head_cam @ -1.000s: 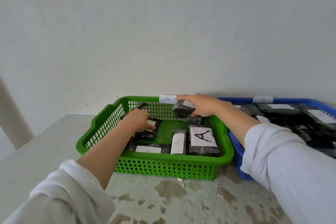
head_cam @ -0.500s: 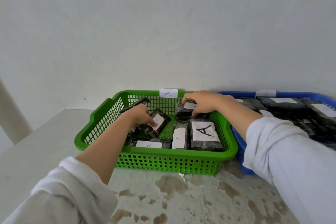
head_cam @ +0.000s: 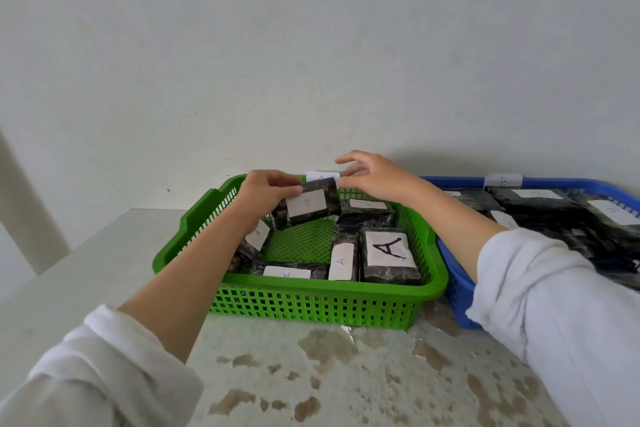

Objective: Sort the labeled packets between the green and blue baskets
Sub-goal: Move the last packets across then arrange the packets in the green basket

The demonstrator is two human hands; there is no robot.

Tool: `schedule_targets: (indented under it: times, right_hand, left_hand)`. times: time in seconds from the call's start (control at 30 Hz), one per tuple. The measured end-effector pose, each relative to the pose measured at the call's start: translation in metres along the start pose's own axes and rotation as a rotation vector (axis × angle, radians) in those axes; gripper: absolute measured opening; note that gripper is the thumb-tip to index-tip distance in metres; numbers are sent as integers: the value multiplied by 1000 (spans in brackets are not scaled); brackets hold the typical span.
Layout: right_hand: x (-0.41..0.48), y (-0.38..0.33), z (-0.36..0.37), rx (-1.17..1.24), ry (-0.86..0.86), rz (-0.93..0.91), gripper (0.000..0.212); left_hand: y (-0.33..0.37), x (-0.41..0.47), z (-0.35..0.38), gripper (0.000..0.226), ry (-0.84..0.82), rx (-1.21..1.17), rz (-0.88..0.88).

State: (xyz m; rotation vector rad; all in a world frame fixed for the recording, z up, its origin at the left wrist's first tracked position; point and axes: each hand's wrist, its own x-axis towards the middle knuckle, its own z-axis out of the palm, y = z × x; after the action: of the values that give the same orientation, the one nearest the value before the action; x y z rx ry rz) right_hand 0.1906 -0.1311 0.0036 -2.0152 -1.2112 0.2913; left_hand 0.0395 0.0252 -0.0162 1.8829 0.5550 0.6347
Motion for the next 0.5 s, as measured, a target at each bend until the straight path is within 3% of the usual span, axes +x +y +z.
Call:
schedule_targets:
  times: [0.13, 0.3, 0.4, 0.5]
  right_hand:
    - [-7, -15, 16, 211, -84, 20, 31]
    - [-23, -28, 35, 307, -237, 131, 27]
    - [-34, -37, 50, 316, -394, 123, 40]
    - [-42, -45, 62, 186, -505, 104, 41]
  left_hand:
    - [9, -14, -5, 15, -63, -39, 21]
    - [-3, -32, -39, 35, 290, 639, 180]
    - [-18, -45, -68, 43, 405, 911, 68]
    - [-31, -57, -84, 44, 384, 935, -61]
